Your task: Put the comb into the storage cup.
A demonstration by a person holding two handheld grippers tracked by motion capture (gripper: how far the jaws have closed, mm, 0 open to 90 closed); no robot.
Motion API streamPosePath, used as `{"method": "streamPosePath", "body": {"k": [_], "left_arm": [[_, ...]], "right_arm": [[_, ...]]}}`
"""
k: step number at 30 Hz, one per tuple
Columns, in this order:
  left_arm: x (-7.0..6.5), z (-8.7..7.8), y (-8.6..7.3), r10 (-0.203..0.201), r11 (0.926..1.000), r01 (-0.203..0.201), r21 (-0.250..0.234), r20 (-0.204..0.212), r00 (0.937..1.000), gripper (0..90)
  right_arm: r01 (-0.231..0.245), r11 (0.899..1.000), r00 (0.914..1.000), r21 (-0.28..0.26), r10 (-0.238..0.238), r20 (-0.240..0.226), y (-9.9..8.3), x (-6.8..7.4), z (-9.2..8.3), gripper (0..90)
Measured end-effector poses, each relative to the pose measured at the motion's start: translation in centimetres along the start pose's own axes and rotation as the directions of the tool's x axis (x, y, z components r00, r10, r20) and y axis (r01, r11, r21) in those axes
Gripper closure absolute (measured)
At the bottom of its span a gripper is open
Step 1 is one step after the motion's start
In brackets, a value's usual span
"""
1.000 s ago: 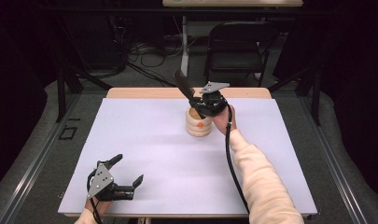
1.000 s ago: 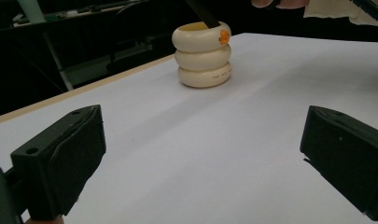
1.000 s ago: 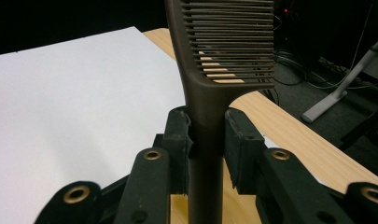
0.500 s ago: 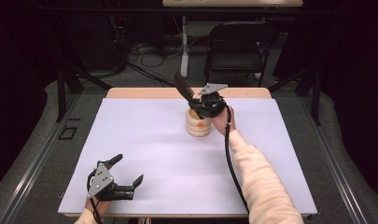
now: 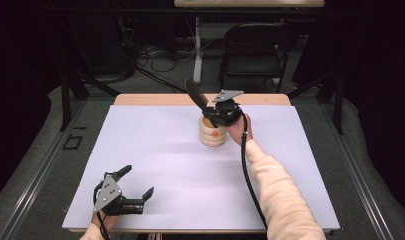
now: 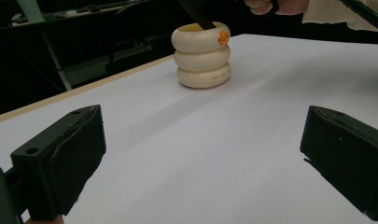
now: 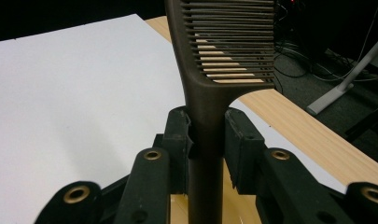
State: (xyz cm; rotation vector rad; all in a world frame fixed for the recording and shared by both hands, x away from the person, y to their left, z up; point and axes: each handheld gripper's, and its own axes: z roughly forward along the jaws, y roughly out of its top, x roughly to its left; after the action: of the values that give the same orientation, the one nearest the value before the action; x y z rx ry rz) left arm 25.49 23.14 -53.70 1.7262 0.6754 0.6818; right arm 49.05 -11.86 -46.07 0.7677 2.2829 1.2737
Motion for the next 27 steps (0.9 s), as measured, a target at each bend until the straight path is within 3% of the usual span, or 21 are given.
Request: {"method": "streamPosePath", "body": {"k": [27], "left_arm": [[0.06, -0.08, -0.02, -0.001, 1.0, 0.001, -0.002, -0.004, 1.0, 0.3]], "right_arm": [[-0.01, 1.0, 0.9999, 0.002, 0.01, -0.004, -0.54, -0.15, 0.6, 72.1]]}}
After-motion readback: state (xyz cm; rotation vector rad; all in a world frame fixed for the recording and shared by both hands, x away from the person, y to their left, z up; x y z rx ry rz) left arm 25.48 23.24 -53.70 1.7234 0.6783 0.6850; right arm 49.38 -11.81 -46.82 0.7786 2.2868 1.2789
